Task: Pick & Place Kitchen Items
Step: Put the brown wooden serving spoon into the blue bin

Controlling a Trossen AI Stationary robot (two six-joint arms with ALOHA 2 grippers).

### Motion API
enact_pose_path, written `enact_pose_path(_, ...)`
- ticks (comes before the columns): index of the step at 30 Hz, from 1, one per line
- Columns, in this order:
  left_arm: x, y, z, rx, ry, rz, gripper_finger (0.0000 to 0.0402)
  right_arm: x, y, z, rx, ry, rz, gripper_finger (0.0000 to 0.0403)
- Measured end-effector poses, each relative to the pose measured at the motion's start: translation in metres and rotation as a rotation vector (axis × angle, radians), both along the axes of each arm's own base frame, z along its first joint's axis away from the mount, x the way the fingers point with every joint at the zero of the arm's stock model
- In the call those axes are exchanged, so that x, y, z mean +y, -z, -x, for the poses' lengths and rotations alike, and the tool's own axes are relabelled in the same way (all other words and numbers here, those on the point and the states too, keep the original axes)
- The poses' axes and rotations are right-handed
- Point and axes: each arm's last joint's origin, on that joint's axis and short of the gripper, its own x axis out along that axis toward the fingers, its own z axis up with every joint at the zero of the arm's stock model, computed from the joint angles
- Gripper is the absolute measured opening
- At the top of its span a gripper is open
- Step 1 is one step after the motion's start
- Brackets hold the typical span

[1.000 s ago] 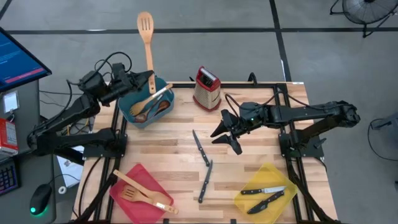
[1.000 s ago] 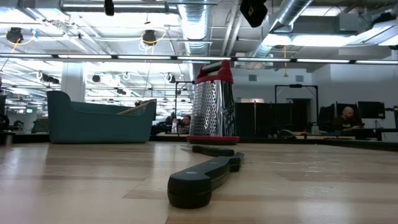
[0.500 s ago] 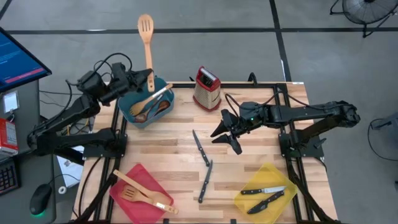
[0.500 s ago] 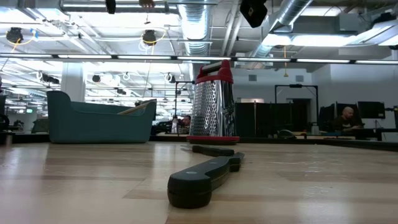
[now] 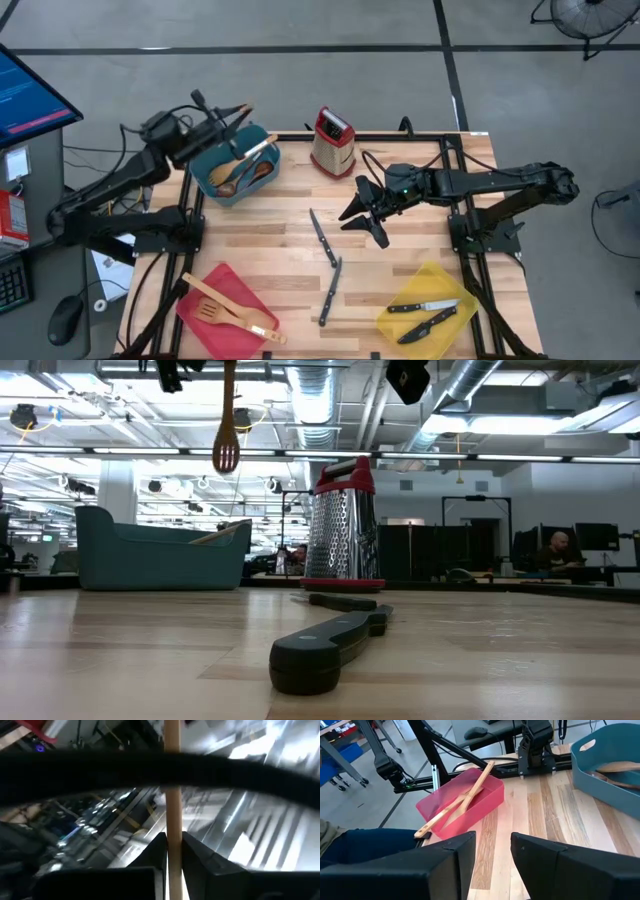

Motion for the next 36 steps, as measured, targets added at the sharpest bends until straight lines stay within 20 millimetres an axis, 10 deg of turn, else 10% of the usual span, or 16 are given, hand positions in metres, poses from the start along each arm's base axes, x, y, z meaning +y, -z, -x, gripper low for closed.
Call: enact_pose_path(36, 0.039, 0.019, -0.01, 0.019, -0.207, 0.132, 0.0026, 0.002, 0.005, 0.002, 0.051, -0.015, 0.017, 0.0129)
